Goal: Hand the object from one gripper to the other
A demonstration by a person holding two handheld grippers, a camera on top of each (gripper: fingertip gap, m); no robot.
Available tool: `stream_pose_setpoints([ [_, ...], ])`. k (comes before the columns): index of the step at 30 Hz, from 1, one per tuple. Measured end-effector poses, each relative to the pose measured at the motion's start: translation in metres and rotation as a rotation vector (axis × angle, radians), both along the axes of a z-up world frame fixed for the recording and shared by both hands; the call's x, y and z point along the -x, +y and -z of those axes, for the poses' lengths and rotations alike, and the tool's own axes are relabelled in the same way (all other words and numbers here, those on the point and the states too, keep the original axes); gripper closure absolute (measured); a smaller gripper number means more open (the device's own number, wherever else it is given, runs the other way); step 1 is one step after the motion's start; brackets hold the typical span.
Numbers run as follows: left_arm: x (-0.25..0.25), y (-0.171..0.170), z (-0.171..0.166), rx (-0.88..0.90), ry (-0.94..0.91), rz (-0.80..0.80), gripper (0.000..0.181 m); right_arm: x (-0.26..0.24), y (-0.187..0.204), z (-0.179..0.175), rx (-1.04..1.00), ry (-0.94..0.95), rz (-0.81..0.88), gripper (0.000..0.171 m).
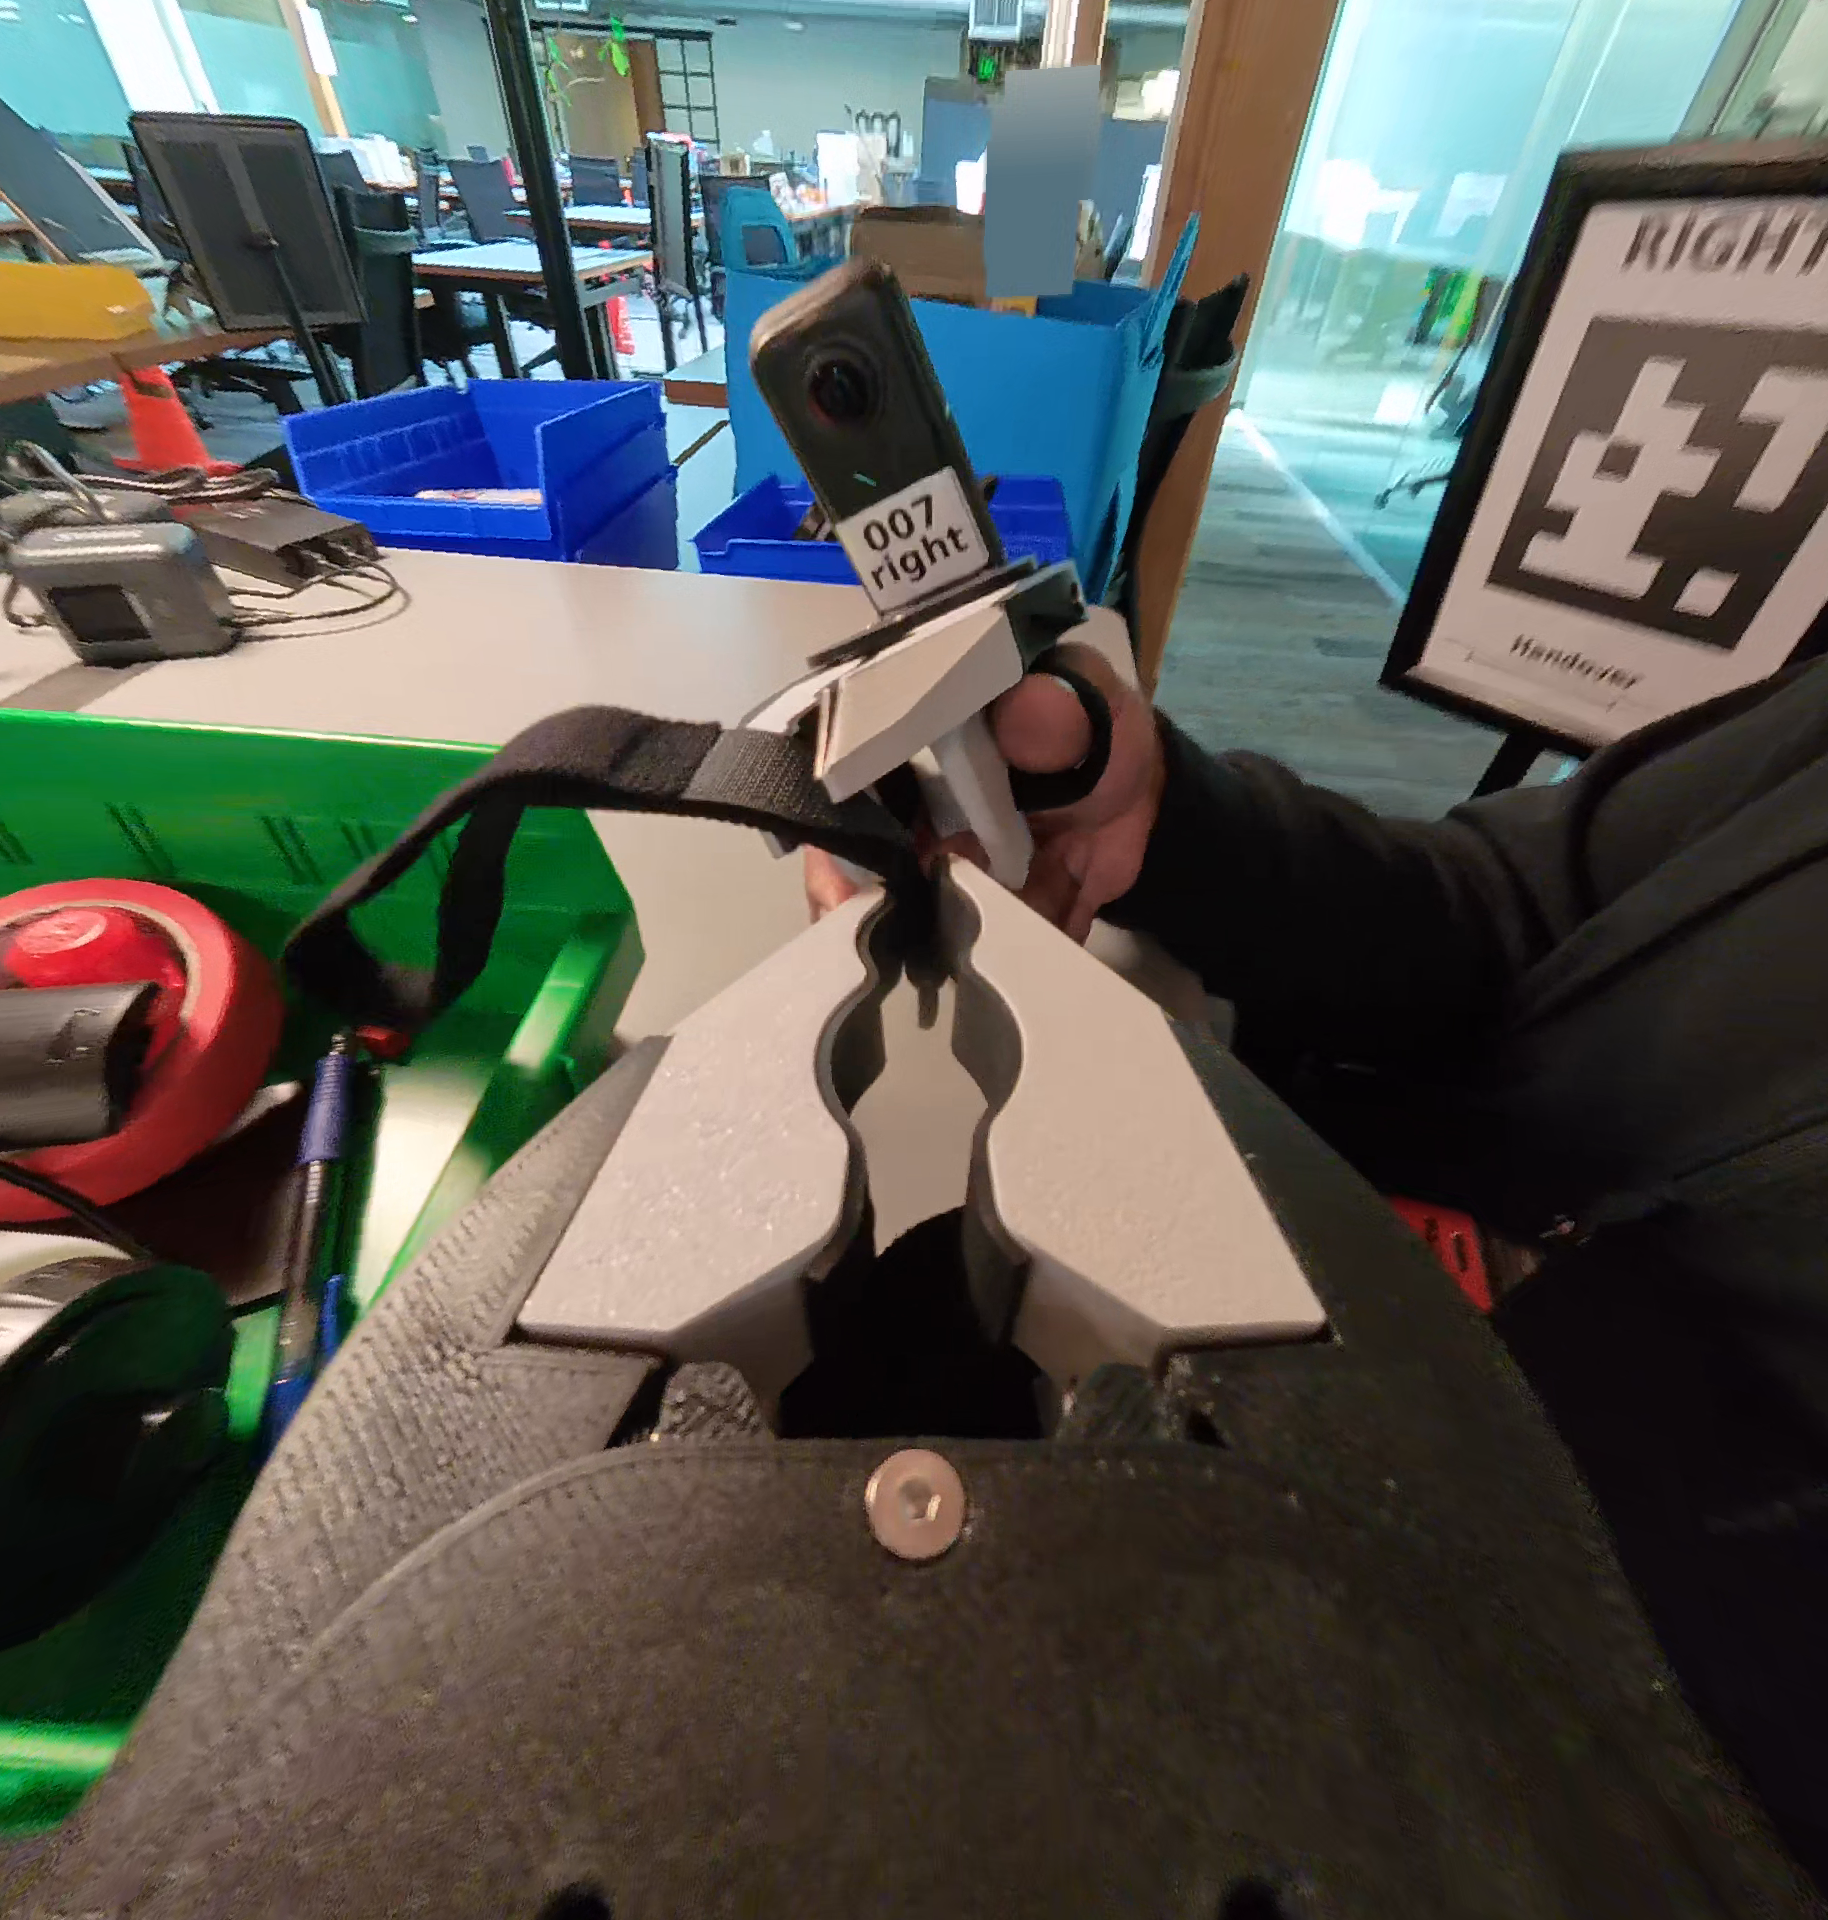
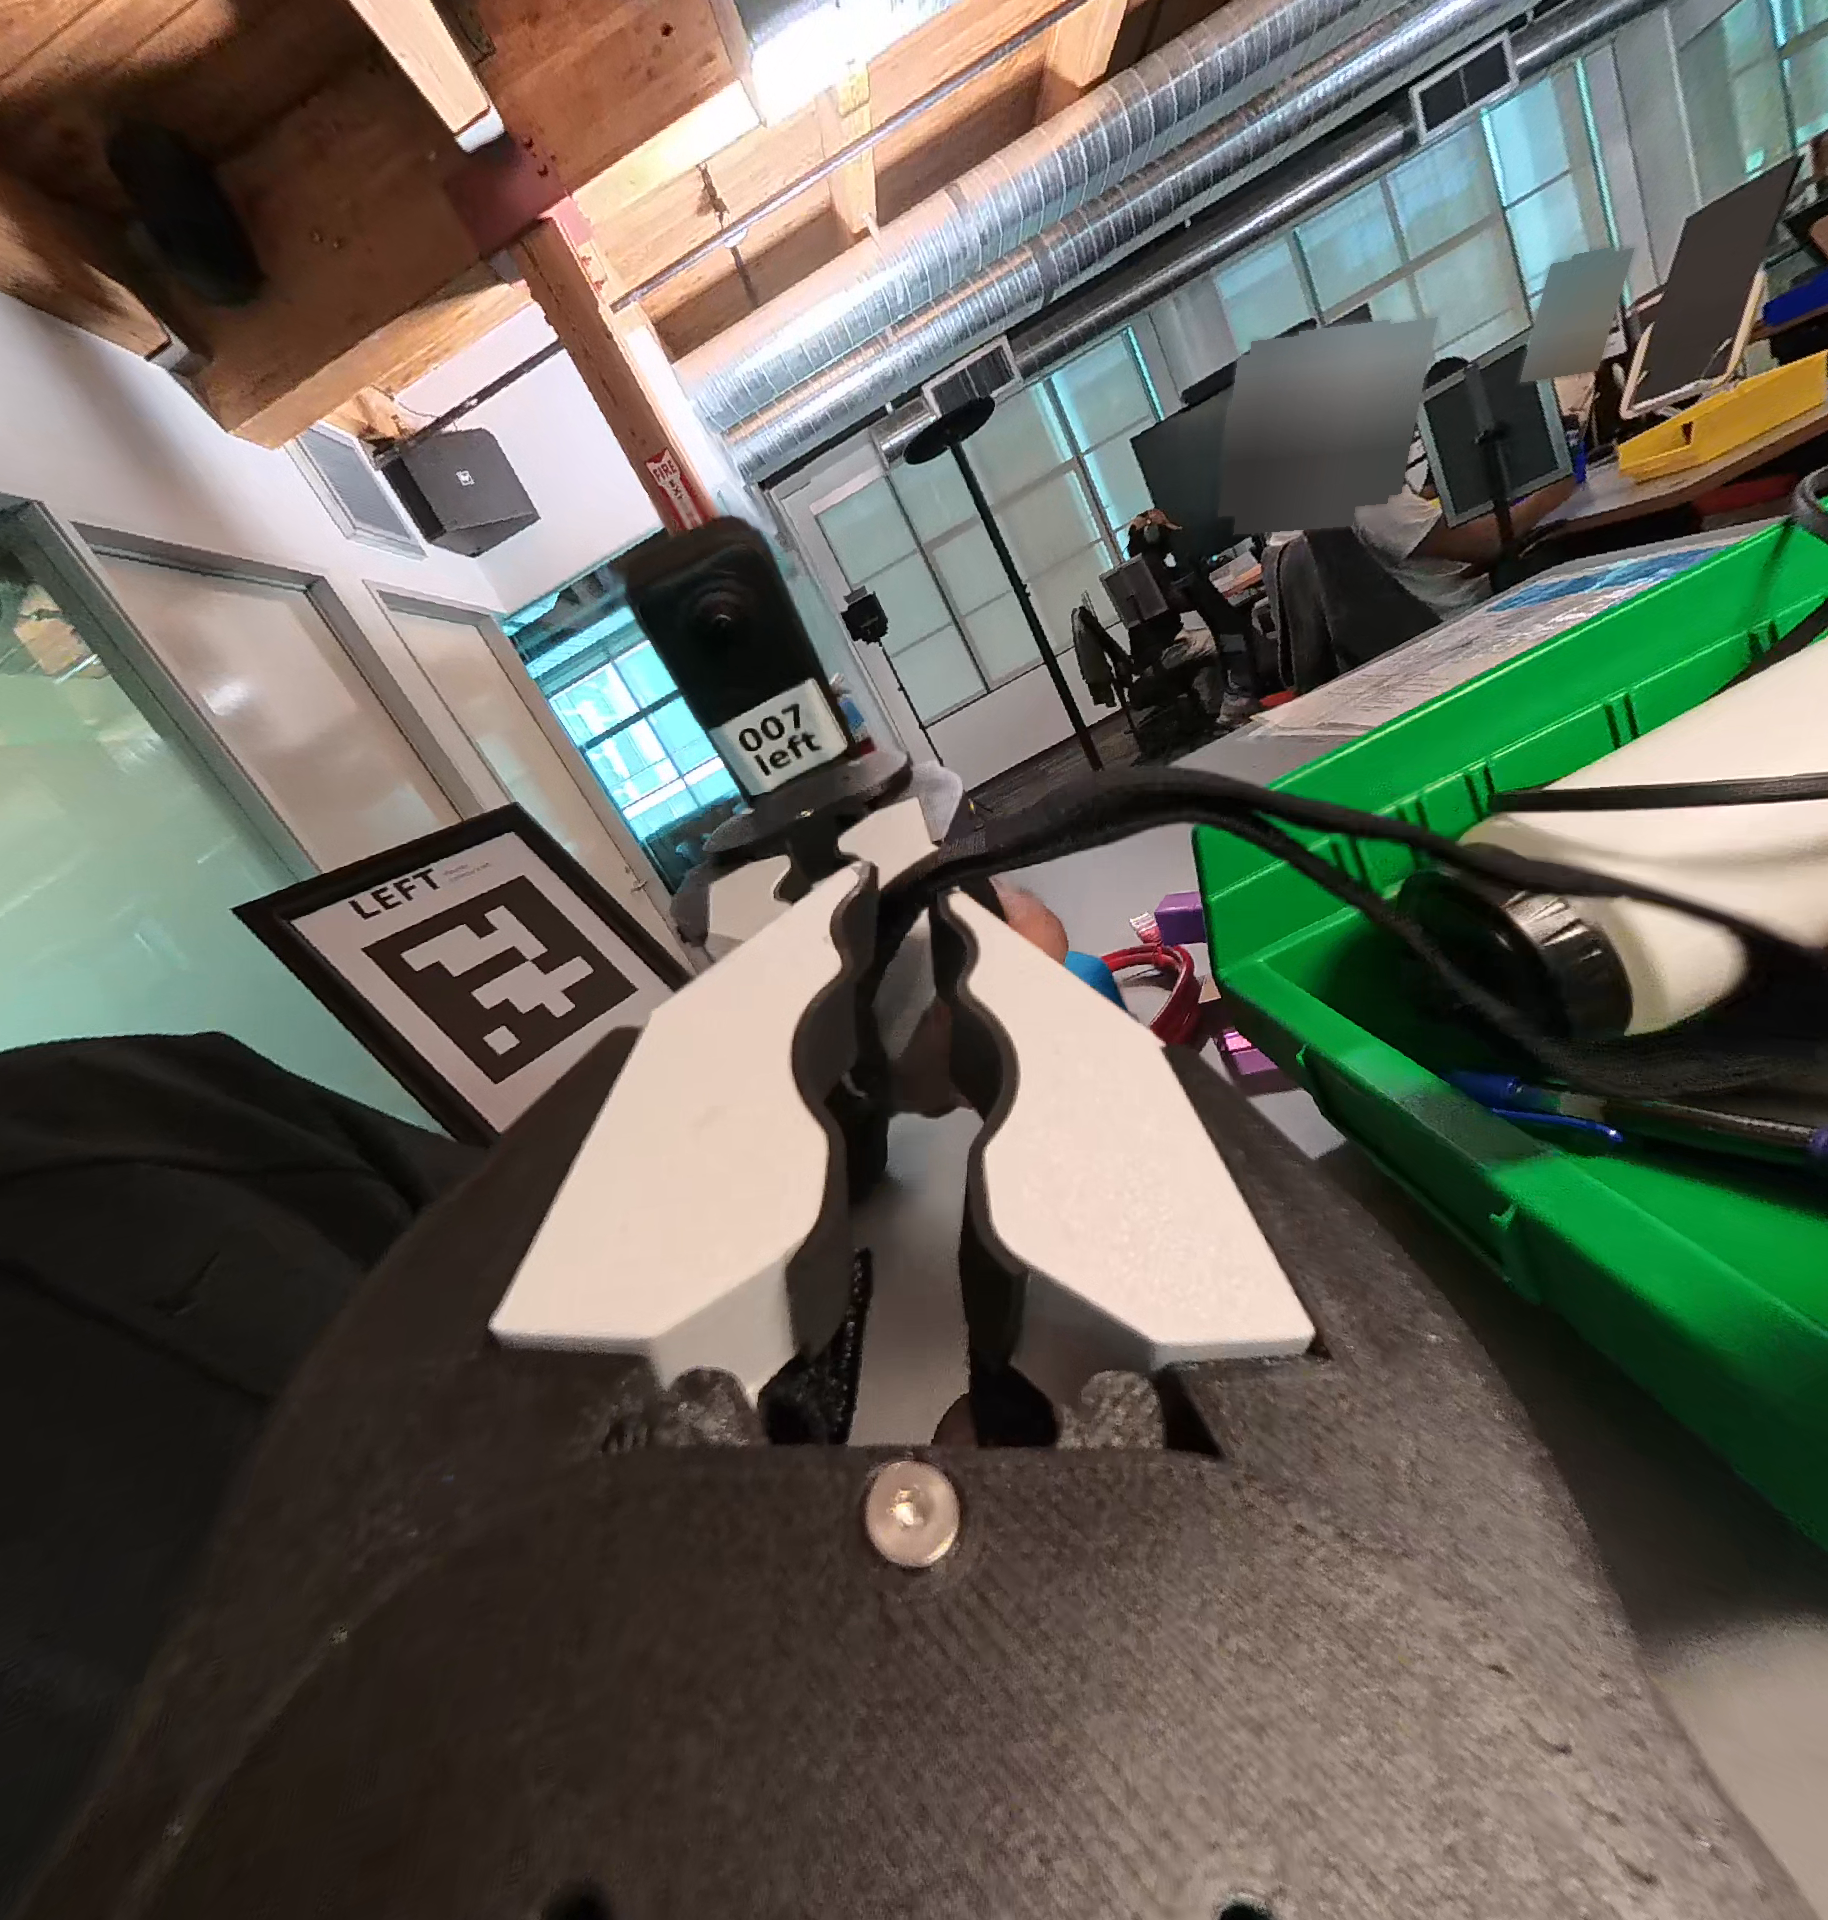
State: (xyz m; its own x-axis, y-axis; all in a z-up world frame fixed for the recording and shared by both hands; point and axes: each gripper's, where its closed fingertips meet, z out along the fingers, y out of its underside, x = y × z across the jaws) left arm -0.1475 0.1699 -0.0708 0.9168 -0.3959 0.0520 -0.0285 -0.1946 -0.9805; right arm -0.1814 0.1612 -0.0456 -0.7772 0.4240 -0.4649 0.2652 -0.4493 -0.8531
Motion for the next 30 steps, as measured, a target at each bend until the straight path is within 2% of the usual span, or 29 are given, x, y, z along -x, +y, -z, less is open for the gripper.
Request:
stream_pose_setpoints([
  [4,0.004,0.000,-0.016,-0.043,-0.161,0.013,0.178,0.004,0.007,-0.004,0.019,0.014,0.053,0.147],
  [11,0.019,-0.008,-0.045,-0.216,-0.167,-0.044,0.177,0.001,0.011,-0.012,0.063,0.041,0.053,0.146],
  [24,-0.005,-0.005,-0.020,-0.138,0.038,0.024,0.177,-0.016,-0.011,-0.009,0.072,0.013,-0.122,0.144],
  [30,-0.003,-0.002,-0.012,-0.088,0.025,0.018,0.177,-0.017,-0.008,-0.012,0.082,0.027,-0.110,0.143],
])
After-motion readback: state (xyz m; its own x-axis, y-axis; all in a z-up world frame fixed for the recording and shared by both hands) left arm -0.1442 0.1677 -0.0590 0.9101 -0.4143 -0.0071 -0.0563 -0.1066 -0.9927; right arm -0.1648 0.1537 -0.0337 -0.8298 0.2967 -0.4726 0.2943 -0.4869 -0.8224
